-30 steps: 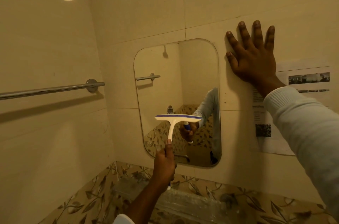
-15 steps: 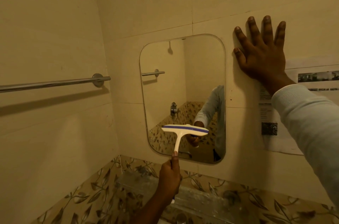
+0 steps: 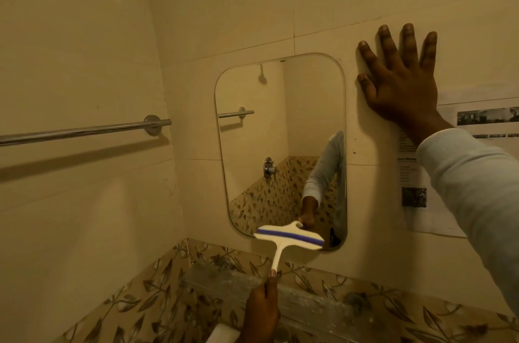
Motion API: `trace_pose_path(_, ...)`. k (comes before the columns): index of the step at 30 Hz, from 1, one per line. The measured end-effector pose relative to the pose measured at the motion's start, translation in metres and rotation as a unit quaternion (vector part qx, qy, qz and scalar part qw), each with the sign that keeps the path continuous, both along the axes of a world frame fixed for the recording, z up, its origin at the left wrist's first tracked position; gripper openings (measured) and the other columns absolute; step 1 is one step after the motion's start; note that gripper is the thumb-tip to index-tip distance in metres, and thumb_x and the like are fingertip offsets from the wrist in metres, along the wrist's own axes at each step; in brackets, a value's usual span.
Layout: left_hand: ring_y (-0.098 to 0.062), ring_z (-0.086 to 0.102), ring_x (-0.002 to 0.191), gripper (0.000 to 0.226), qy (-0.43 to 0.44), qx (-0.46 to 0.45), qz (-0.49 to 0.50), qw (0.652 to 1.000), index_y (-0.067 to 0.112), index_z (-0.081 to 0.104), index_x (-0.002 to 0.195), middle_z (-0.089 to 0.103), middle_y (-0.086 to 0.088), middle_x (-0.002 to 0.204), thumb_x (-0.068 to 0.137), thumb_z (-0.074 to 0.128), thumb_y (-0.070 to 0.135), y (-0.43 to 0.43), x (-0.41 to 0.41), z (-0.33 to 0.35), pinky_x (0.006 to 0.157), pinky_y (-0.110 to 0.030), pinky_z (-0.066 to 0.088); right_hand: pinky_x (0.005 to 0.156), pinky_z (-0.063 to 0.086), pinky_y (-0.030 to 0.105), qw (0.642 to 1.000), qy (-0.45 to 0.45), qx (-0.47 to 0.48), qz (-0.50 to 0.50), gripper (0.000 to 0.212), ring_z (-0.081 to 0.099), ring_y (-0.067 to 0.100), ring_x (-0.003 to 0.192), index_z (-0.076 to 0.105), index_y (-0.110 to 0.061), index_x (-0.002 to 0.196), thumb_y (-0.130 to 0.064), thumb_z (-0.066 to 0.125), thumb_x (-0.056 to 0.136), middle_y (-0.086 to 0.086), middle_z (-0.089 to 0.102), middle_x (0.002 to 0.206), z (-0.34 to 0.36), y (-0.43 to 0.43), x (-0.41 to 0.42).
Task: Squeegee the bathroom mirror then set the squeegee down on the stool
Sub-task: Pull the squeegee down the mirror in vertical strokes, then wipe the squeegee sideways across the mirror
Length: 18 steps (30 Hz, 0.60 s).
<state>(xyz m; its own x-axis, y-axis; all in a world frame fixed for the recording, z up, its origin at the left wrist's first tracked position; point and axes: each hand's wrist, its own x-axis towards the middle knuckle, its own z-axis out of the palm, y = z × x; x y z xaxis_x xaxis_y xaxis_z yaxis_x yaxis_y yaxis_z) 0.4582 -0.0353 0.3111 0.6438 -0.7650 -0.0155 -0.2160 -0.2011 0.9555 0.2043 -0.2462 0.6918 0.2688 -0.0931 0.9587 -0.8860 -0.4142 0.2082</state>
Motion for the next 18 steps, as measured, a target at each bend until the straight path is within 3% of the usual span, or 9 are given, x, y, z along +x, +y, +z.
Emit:
trace_pose_path(4, -0.022, 0.071, 0.080, 0.066, -0.013, 0.038, 0.029, 0.999, 0.016, 0.072, 0.071, 0.071, -0.005, 0.074, 0.100, 0.036, 0.064, 0.005, -0.003, -0.007, 0.073, -0.028, 0.051, 0.126, 0.002, 0.073, 1.000, -0.002, -0.005, 0.004, 0.070, -0.001, 0.044, 0.164, 0.008, -0.034, 0.172, -0.062, 0.023, 0.109, 0.008, 0.002, 0.180, 0.000, 0.000, 0.000)
trace_pose_path(7, -0.025, 0.068, 0.104, 0.058, -0.020, 0.022, 0.061, 0.998, 0.015, 0.079, 0.094, 0.076, -0.010, 0.102, 0.103, 0.039, 0.057, 0.017, -0.011, -0.008, 0.088, -0.027, 0.046, 0.126, 0.001, 0.073, 1.000, 0.000, 0.000, 0.004, 0.069, 0.000, 0.045, 0.163, 0.009, -0.033, 0.172, -0.061, 0.023, 0.110, 0.009, 0.003, 0.180, 0.000, 0.001, 0.000)
trace_pose_path(9, -0.024, 0.064, 0.116, 0.048, -0.018, -0.034, 0.086, 0.996, 0.010, 0.078, 0.108, 0.074, -0.013, 0.117, 0.101, 0.050, 0.049, 0.023, -0.019, -0.015, 0.103, -0.027, 0.042, 0.126, 0.002, 0.073, 1.000, 0.000, 0.004, 0.004, 0.069, -0.001, 0.045, 0.163, 0.009, -0.033, 0.172, -0.061, 0.023, 0.110, 0.009, 0.002, 0.180, -0.001, 0.000, -0.001)
trace_pose_path(11, 0.002, 0.064, 0.107, 0.034, -0.065, -0.074, 0.058, 0.993, 0.006, 0.078, 0.104, 0.077, -0.001, 0.113, 0.092, 0.065, 0.035, 0.026, -0.028, -0.029, 0.098, -0.018, 0.044, 0.126, 0.002, 0.074, 1.000, -0.001, 0.004, 0.008, 0.069, -0.001, 0.045, 0.163, 0.010, -0.032, 0.172, -0.060, 0.024, 0.110, 0.010, 0.003, 0.179, -0.001, -0.001, -0.002)
trace_pose_path(13, 0.028, 0.055, 0.091, 0.011, -0.080, -0.123, 0.002, 0.989, -0.004, 0.078, 0.093, 0.071, 0.036, 0.091, 0.088, 0.076, 0.006, 0.033, -0.031, -0.042, 0.091, -0.007, 0.042, 0.125, 0.002, 0.074, 1.000, -0.002, 0.005, 0.014, 0.069, 0.000, 0.045, 0.163, 0.010, -0.032, 0.172, -0.061, 0.023, 0.110, 0.010, 0.003, 0.179, -0.001, 0.000, -0.003)
trace_pose_path(14, 0.027, 0.057, 0.081, 0.008, -0.064, -0.136, -0.020, 0.988, -0.007, 0.079, 0.088, 0.065, 0.044, 0.078, 0.088, 0.074, 0.000, 0.035, -0.025, -0.039, 0.086, -0.006, 0.045, 0.125, 0.003, 0.074, 1.000, -0.003, 0.009, 0.017, 0.070, -0.001, 0.045, 0.164, 0.010, -0.033, 0.172, -0.062, 0.022, 0.109, 0.009, 0.003, 0.179, -0.001, 0.000, -0.003)
trace_pose_path(16, 0.017, 0.056, 0.062, 0.028, -0.081, -0.107, -0.056, 0.989, -0.006, 0.076, 0.092, 0.058, 0.043, 0.063, 0.101, 0.061, 0.016, 0.047, -0.019, -0.019, 0.070, -0.006, 0.047, 0.126, 0.001, 0.074, 0.999, 0.000, 0.021, 0.026, 0.073, -0.002, 0.043, 0.164, 0.011, -0.033, 0.172, -0.066, 0.020, 0.108, 0.008, 0.003, 0.180, -0.001, 0.001, -0.004)
trace_pose_path(17, 0.016, 0.053, 0.066, 0.039, -0.074, -0.072, -0.079, 0.992, -0.001, 0.071, 0.106, 0.058, 0.039, 0.067, 0.108, 0.047, 0.031, 0.056, -0.020, -0.003, 0.072, -0.006, 0.046, 0.126, 0.000, 0.073, 0.999, 0.003, 0.027, 0.036, 0.074, -0.003, 0.042, 0.164, 0.011, -0.033, 0.172, -0.069, 0.019, 0.107, 0.008, 0.003, 0.180, -0.001, 0.001, -0.006)
trace_pose_path(18, 0.013, 0.053, 0.074, 0.045, -0.005, -0.072, -0.090, 0.993, 0.008, 0.064, 0.116, 0.058, 0.034, 0.077, 0.109, 0.036, 0.042, 0.060, -0.017, -0.002, 0.076, -0.009, 0.046, 0.126, -0.002, 0.072, 0.998, 0.005, 0.034, 0.052, 0.076, -0.004, 0.040, 0.165, 0.010, -0.034, 0.172, -0.071, 0.020, 0.106, 0.007, 0.004, 0.180, -0.001, 0.003, -0.008)
